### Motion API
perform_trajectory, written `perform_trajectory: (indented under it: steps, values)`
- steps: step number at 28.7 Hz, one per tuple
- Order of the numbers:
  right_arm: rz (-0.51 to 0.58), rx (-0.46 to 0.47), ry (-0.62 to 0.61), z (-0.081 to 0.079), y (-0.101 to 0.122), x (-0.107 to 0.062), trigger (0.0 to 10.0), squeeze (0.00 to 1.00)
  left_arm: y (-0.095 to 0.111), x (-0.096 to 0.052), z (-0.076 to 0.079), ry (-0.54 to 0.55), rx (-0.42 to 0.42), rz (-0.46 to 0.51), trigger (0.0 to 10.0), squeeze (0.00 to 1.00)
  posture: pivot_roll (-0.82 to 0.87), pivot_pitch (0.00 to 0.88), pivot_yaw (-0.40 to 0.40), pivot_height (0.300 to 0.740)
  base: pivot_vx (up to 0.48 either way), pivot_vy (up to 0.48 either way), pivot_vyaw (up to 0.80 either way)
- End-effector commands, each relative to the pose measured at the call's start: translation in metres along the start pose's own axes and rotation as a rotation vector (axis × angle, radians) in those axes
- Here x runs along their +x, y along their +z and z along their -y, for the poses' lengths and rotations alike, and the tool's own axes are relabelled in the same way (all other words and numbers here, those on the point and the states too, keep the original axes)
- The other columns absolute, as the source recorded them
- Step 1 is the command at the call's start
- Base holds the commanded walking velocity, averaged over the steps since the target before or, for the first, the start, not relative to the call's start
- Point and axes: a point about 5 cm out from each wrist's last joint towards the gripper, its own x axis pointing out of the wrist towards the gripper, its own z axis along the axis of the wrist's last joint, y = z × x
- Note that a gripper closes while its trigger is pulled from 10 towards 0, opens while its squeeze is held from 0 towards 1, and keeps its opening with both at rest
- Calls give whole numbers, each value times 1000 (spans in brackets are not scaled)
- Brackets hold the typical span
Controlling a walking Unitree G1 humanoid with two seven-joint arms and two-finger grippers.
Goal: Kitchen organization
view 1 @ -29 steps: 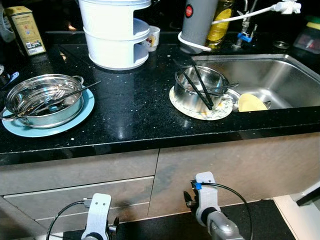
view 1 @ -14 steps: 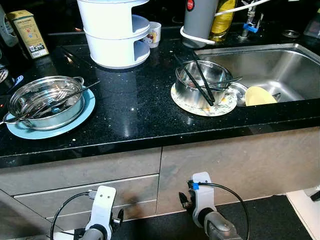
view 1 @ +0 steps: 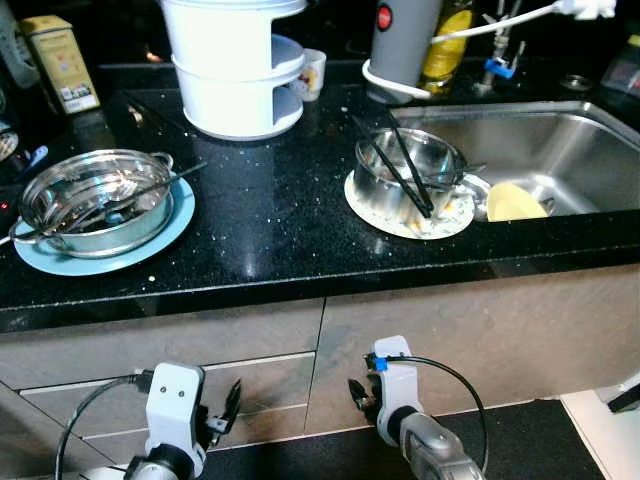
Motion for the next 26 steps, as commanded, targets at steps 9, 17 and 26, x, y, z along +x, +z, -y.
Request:
perform_trajectory:
  steps: [9,17,26]
  values:
    - [-67,16,4,2,-16,-2,10000,0,49,1,20,-317,-20,70,10000,0,-44,152,-70,740,0,0,0]
    - [-69,20,7,1,-16,-1,10000,0,108,22,12,-340,-89,265,10000,0,-50,160,-64,740,0,0,0]
    - [-69,24,8,1,-16,-1,10000,0,152,59,-31,-68,-40,364,10000,0,-54,163,-59,740,0,0,0]
